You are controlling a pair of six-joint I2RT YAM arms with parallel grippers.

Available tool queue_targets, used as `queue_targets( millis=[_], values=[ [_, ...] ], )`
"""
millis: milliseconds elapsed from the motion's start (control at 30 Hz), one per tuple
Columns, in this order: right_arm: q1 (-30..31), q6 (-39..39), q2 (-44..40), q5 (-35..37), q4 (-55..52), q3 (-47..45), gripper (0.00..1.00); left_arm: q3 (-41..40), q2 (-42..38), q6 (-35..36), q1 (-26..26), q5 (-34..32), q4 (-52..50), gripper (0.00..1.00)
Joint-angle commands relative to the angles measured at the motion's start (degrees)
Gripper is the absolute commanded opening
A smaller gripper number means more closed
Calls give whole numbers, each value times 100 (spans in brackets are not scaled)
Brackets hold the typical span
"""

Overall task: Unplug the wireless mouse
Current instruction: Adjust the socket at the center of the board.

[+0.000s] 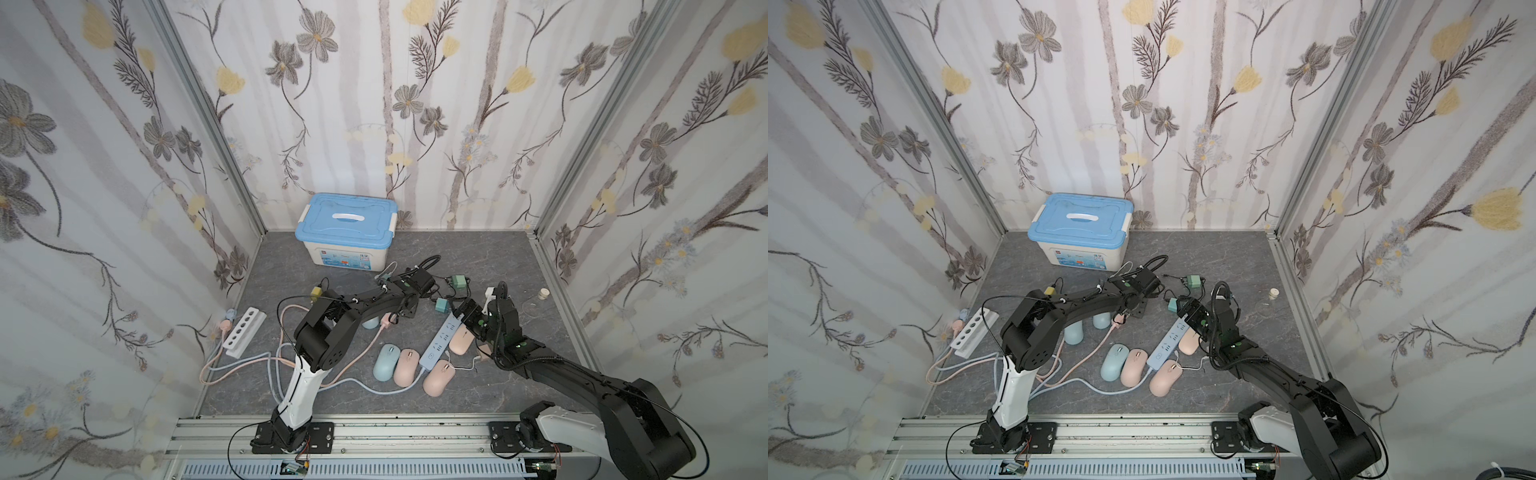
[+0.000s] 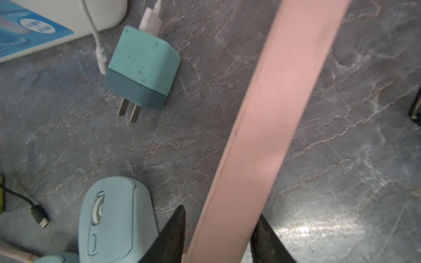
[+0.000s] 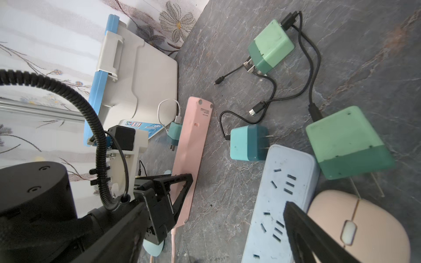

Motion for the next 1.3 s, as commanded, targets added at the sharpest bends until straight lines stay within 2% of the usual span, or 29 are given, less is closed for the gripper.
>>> queue_targets(
  millis=[0, 67, 133, 233, 367, 467, 533, 600, 700, 800, 933, 1000, 1033, 1067, 1167, 1267],
  values=[
    [-46, 14, -59, -16, 190, -80, 93, 82, 88, -30, -17, -419, -218, 30],
    [-67, 13, -97, -23, 221, -130, 93, 190, 189, -32, -32, -698, -339, 20],
    [-96, 19, -148, -39, 239, -183, 93, 335, 304, -20, -54, -1050, -488, 13],
    [-127, 16, -246, -47, 243, -263, 93, 656, 514, -29, -130, -1902, -852, 2],
    [-173, 16, -343, -51, 239, -341, 93, 1274, 992, 83, -257, -2617, -1388, 0],
    [-204, 23, -378, -56, 226, -386, 93, 1641, 1437, 237, -394, -2604, -1605, 0],
    [-219, 17, -410, -58, 185, -407, 93, 1754, 1605, 314, -492, -2236, -1596, 17],
    [-247, 8, -456, -51, 165, -441, 93, 1734, 1649, 426, -608, -1890, -1463, 44],
    [-281, -17, -512, -42, 120, -470, 93, 1698, 1567, 346, -681, -1356, -1340, 63],
    [-318, -19, -555, -59, 120, -501, 94, 1475, 1241, 233, -685, -714, -1052, 73],
    [-347, -19, -603, -69, 128, -549, 96, 1358, 796, -11, -667, -221, -890, 78],
    [-349, -64, -640, -82, 158, -566, 99, 1160, 319, -149, -629, -75, -652, 81],
    [-351, -100, -665, -86, 183, -566, 99, 1008, 51, -218, -603, -34, -489, 96],
    [-357, -182, -699, -99, 194, -552, 99, 802, -280, -293, -562, 57, -271, 100],
    [-353, -513, -871, -104, 285, -470, 99, 58, -1302, -415, -397, 392, 497, 100],
    [-333, -1033, -1259, -52, 679, -535, 99, -776, -2264, -277, -324, 303, 1271, 100]
  ],
)
